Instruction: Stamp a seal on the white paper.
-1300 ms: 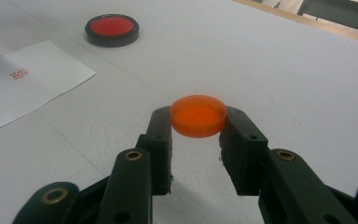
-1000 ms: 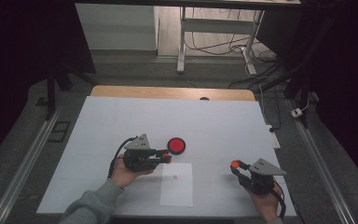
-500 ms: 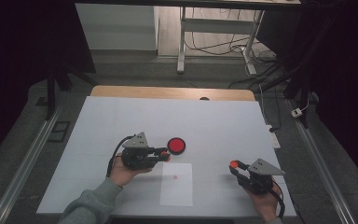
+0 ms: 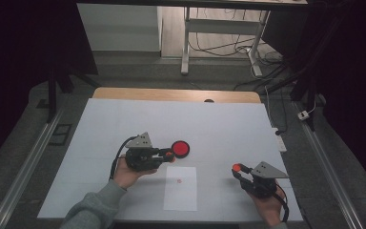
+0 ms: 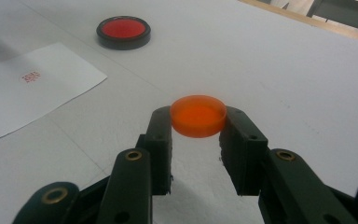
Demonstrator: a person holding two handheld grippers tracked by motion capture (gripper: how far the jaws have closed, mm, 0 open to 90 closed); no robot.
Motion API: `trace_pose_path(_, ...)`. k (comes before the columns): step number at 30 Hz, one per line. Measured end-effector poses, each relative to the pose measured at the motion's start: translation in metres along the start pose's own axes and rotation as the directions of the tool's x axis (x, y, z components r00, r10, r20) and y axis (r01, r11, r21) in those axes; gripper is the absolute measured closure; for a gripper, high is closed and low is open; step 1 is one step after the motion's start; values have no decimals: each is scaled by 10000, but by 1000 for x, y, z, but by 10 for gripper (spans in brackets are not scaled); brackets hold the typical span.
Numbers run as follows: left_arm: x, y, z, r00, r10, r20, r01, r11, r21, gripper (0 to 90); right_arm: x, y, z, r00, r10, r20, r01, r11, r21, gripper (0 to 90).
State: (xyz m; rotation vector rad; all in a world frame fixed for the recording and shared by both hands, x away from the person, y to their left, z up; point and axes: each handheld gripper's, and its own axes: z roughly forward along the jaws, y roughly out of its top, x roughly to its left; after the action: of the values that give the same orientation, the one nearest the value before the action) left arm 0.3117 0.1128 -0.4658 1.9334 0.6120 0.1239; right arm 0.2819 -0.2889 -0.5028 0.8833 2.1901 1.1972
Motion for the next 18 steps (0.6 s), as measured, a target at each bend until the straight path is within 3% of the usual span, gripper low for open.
trace_pose_path(18,-1,7,-2,9999,132,-108,-134,9998,-129,718,8,5,6,9996,-147,-250,146,9999,-19,639)
